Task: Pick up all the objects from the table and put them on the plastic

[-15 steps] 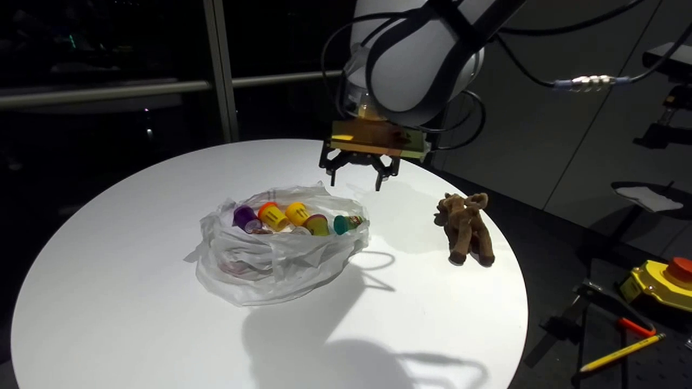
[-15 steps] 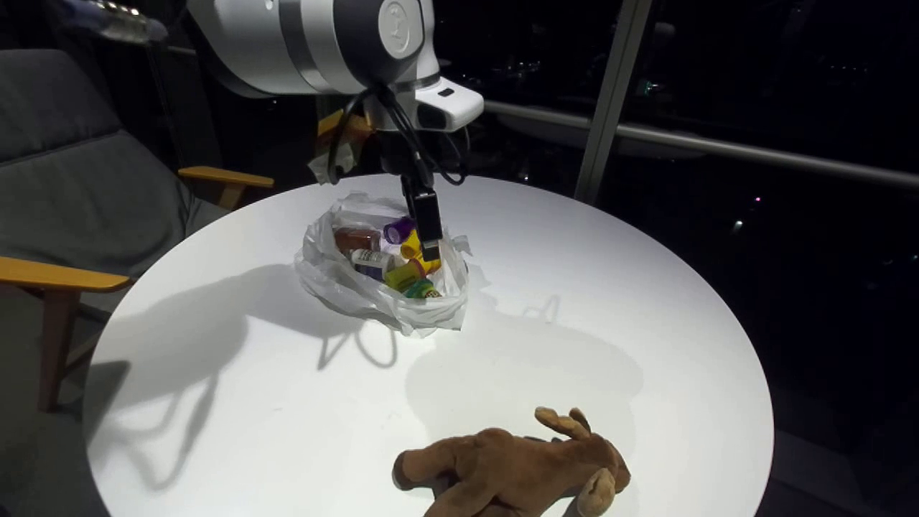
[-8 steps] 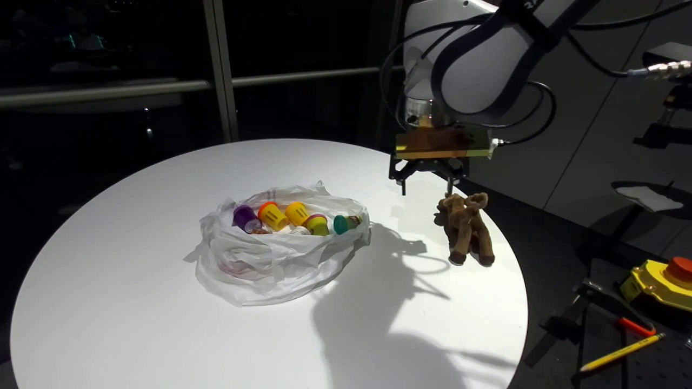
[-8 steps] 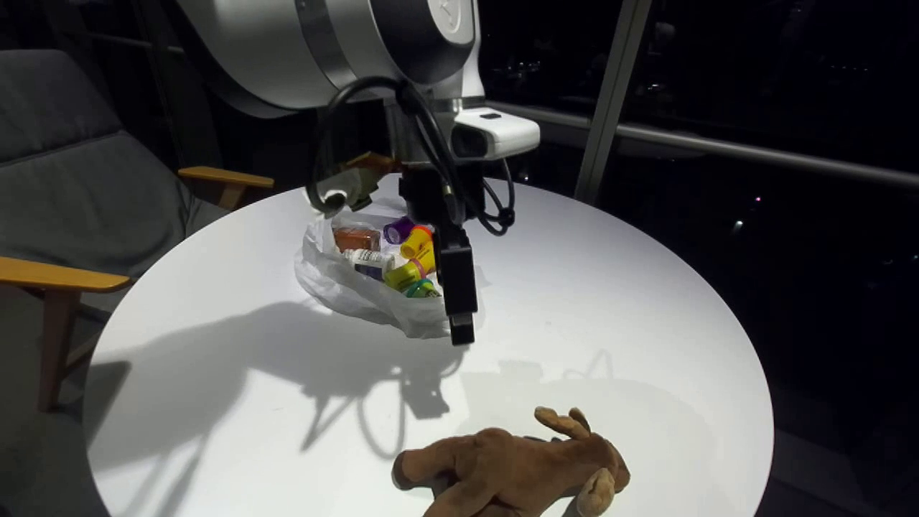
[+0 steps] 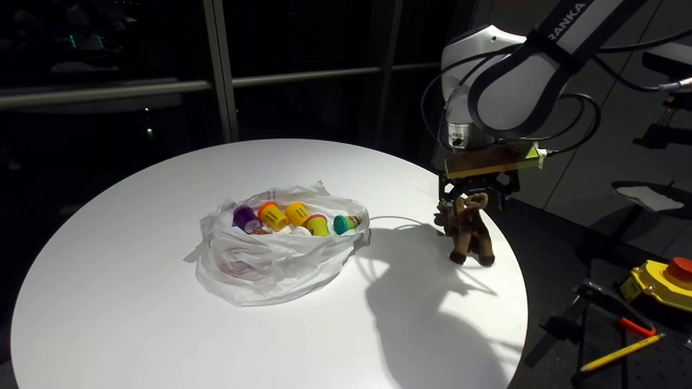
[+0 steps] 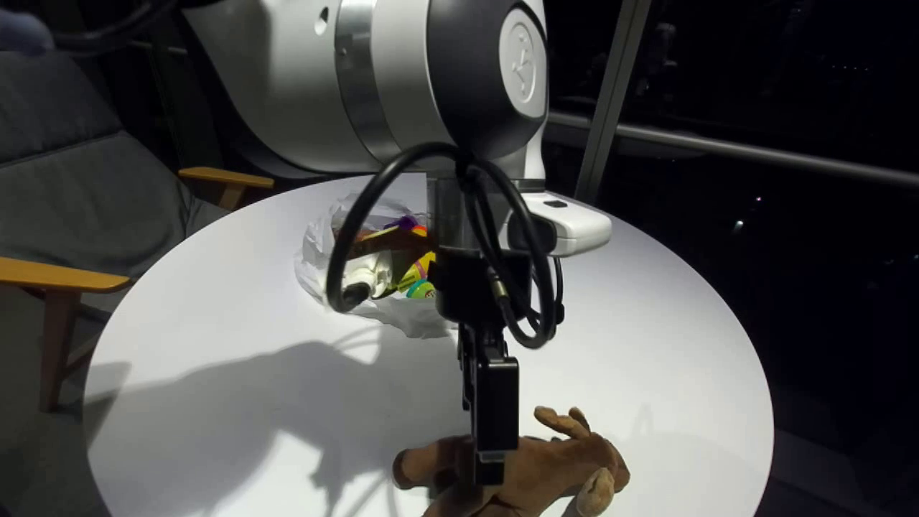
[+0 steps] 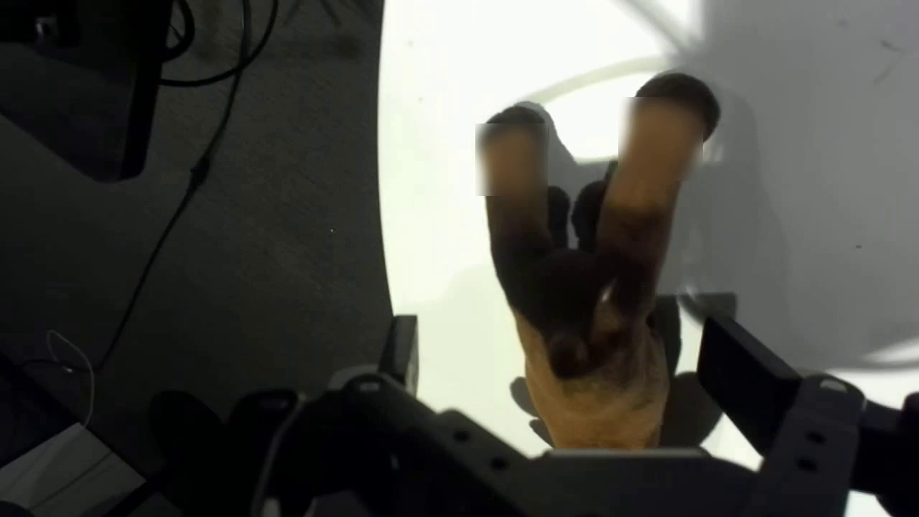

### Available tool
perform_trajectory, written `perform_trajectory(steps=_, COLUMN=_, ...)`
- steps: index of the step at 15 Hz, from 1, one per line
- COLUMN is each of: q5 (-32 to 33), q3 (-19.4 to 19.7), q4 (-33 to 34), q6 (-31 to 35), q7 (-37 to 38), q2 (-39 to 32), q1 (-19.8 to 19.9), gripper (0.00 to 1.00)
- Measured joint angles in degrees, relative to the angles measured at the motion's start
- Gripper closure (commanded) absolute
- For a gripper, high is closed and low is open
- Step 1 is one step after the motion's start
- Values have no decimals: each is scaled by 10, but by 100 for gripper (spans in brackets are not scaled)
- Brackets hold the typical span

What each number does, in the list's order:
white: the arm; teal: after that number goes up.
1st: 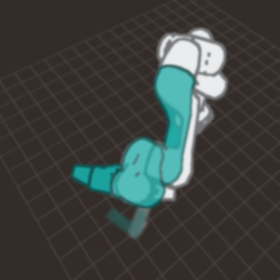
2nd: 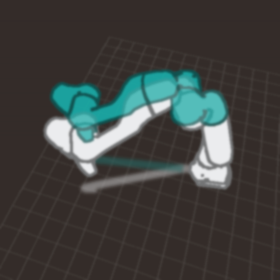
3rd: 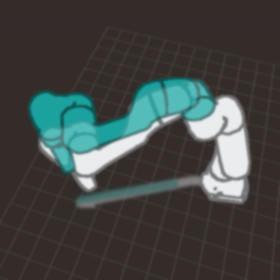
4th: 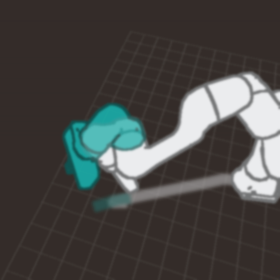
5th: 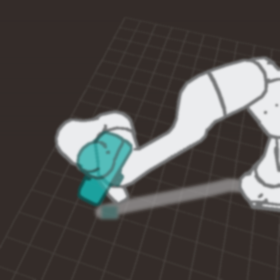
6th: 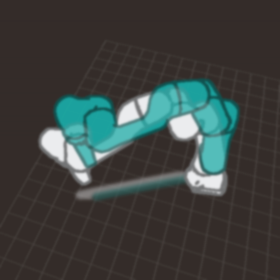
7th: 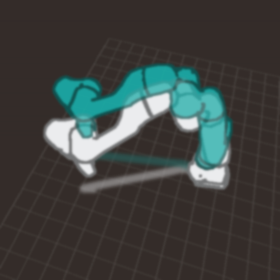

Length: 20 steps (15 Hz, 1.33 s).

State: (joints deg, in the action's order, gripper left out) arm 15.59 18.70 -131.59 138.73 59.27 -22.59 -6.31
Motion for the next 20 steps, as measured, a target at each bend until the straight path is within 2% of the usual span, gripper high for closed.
perform_trajectory(steps=4, q5=26, q3=-1, q4=-1, q6=5, q7=-29, q2=-4, q1=16, gripper=0)
perform_trajectory(steps=9, q5=14, q3=-23, q4=9, q6=63, q7=-103, q2=-20, q1=46, gripper=0)
perform_trajectory(steps=11, q5=-11, q3=-36, q4=16, q6=78, q7=-142, q2=-32, q1=61, gripper=27)
perform_trajectory(steps=15, q5=-67, q3=-50, q4=32, q6=78, q7=-210, q2=-58, q1=81, gripper=58)
perform_trajectory(steps=19, q5=-95, q3=-52, q4=36, q6=75, q7=-236, q2=-69, q1=83, gripper=88)
perform_trajectory(steps=20, q5=-97, q3=-51, q4=36, q6=75, q7=-234, q2=-69, q1=79, gripper=90)
